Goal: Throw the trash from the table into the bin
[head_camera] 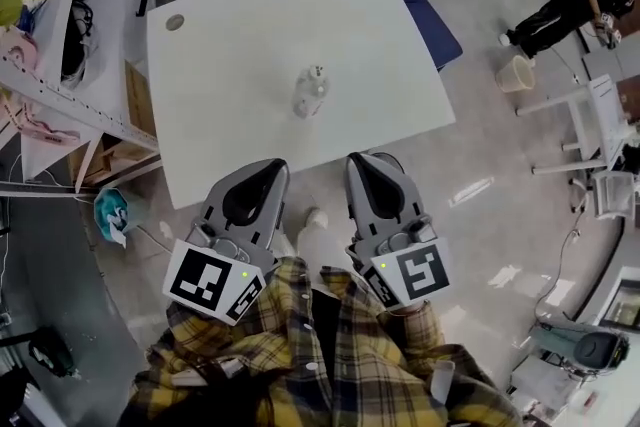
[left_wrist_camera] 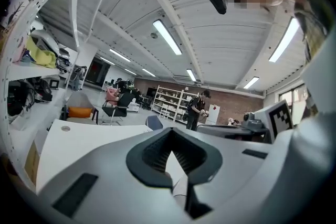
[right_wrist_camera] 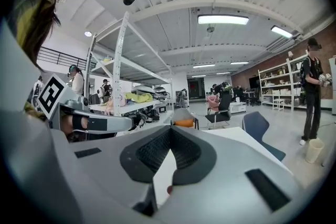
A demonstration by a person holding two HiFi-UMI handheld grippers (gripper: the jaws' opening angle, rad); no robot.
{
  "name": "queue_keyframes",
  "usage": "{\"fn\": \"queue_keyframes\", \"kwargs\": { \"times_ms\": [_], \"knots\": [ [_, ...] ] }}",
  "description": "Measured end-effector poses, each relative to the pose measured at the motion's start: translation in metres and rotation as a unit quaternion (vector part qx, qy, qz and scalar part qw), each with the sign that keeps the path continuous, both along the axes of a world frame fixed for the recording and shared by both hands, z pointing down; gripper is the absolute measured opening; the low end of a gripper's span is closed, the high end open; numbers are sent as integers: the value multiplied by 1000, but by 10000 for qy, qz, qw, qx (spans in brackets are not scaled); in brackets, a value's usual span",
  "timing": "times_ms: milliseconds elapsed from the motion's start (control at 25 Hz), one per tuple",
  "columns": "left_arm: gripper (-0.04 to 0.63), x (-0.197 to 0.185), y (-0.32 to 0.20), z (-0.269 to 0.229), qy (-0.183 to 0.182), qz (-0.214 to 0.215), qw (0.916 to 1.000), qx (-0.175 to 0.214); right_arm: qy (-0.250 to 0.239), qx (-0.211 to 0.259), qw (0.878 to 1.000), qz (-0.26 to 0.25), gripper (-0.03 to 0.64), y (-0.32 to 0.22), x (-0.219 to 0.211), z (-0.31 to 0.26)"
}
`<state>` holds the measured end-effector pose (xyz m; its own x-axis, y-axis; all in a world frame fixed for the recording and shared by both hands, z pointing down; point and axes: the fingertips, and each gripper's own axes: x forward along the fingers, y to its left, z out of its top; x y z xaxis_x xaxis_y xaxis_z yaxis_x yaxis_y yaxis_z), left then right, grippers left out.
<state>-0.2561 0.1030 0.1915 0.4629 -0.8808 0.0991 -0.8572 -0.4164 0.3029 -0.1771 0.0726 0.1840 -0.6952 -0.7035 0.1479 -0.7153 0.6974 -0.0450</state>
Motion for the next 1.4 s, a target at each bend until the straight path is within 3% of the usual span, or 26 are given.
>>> {"fn": "queue_keyframes", "kwargs": {
  "times_ms": [240, 680, 960, 1400],
  "knots": [
    [6, 1, -39, 8, -36, -68, 9999, -98, 54, -52, 10000, -51, -2, -39, 3, 6],
    [6, 6, -118, -9, -150, -663, 9976, 89, -79, 16, 9972, -742, -2, -123, 3, -10],
    [6, 6, -134, -1, -207, -952, 9952, -69, -31, 49, 9943, -1063, -2, -146, 2, -8],
    [6, -11, -141, 10, -185, -979, 9948, -218, -122, -273, 9947, -983, -2, -154, -5, 13]
  ]
}}
